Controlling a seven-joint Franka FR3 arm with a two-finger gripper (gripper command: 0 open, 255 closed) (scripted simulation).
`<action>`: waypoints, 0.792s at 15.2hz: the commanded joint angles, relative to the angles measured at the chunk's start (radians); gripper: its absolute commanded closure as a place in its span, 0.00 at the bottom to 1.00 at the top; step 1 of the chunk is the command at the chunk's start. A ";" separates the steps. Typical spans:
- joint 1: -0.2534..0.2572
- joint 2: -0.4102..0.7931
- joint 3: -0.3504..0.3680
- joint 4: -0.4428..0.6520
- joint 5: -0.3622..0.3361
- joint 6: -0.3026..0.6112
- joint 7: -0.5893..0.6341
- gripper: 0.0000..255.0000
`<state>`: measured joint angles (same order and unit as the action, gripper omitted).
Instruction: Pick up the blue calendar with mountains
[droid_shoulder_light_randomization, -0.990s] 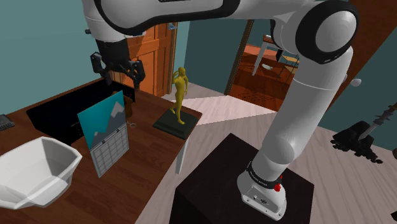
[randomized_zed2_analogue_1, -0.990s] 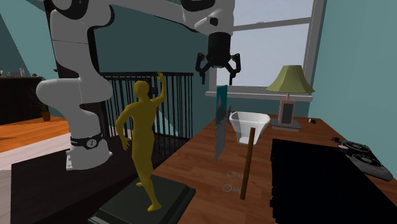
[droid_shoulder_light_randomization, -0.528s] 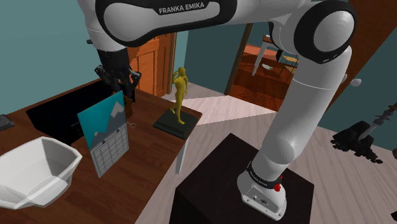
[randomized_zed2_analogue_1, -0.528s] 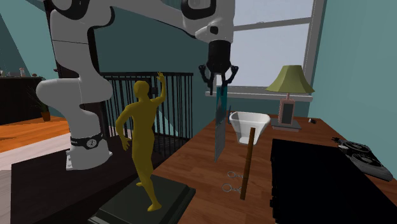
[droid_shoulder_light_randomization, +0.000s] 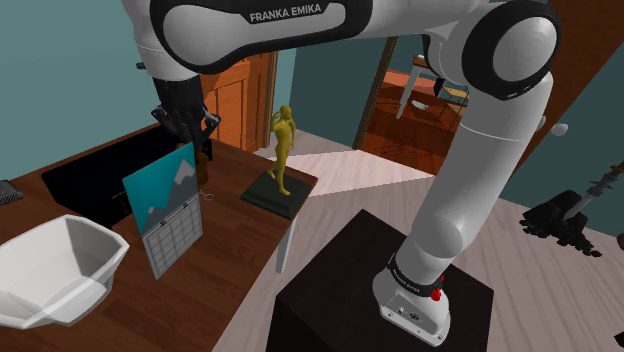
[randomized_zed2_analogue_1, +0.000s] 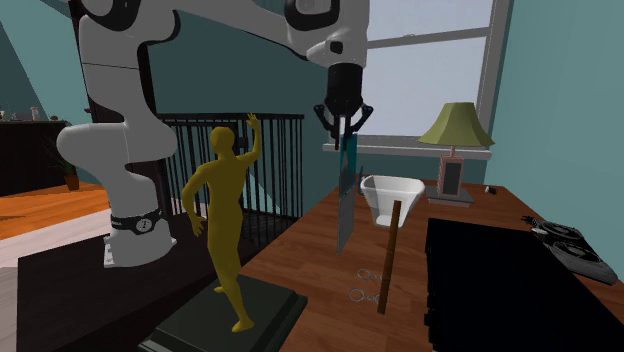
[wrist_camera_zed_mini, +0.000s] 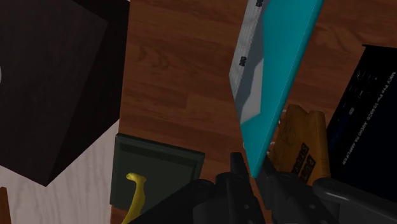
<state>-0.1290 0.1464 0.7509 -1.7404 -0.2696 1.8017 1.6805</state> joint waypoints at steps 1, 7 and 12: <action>0.000 -0.001 0.000 0.012 0.002 -0.013 -0.003 1.00; 0.005 -0.003 0.004 0.089 0.007 -0.091 -0.017 1.00; 0.012 0.003 0.006 0.163 0.005 -0.159 -0.025 1.00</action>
<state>-0.1189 0.1468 0.7566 -1.5927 -0.2632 1.6556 1.6562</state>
